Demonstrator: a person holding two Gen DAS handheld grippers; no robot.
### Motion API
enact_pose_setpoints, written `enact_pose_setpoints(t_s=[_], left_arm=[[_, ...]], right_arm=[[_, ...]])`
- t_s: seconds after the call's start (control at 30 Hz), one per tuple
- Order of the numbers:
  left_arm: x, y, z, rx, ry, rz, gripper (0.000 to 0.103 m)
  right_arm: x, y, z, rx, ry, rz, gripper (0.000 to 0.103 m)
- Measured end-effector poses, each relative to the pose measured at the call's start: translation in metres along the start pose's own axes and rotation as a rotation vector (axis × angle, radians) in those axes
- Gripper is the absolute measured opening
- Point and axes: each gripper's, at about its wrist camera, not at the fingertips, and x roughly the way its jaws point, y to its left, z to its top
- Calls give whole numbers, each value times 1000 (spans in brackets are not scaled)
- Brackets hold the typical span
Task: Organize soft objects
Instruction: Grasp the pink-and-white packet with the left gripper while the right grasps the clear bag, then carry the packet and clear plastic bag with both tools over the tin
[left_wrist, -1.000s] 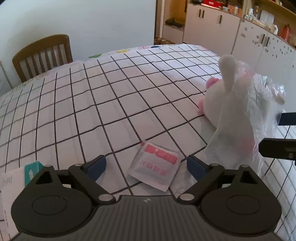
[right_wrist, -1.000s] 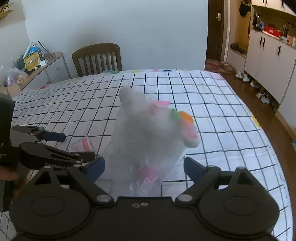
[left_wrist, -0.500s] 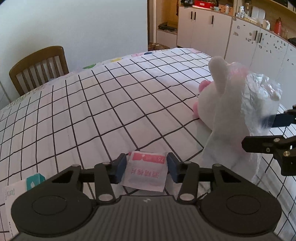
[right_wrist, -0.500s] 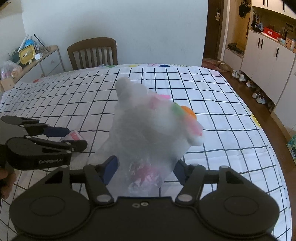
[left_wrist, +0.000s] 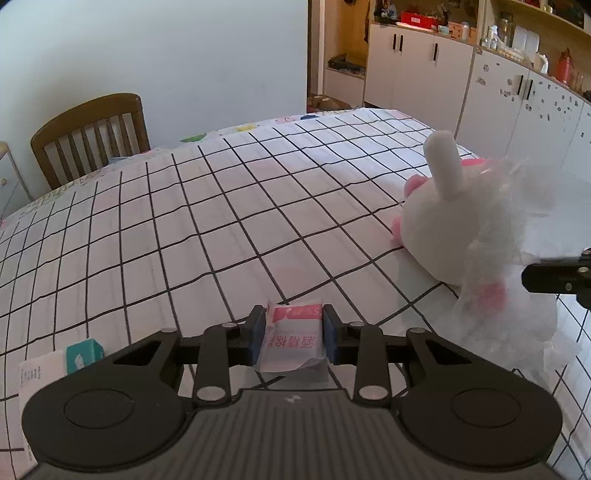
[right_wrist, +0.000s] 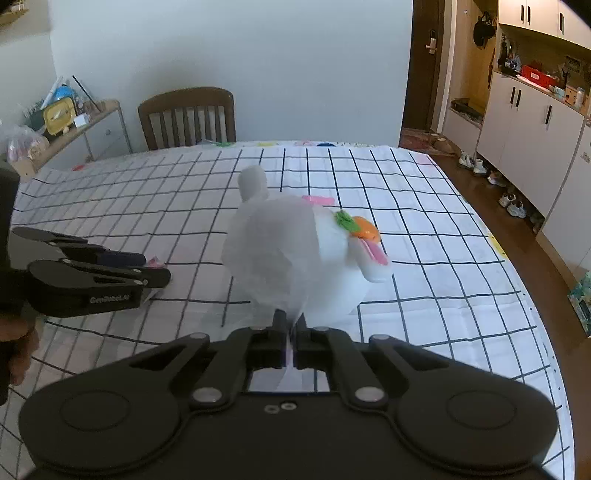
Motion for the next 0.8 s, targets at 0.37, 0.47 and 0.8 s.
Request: enact_pose_setpoints(t_s=[0.37, 0.47, 0.8], left_arm=[[-47, 13, -7, -65, -45, 1, 32], [-66, 18, -10, -75, -62, 10, 32], [-131, 52, -22, -134, -104, 68, 32]], right_arm=[[-32, 18, 5, -7, -22, 89, 2], [-40, 28, 7, -22, -25, 115, 2], [-60, 83, 22, -86, -47, 227, 2]])
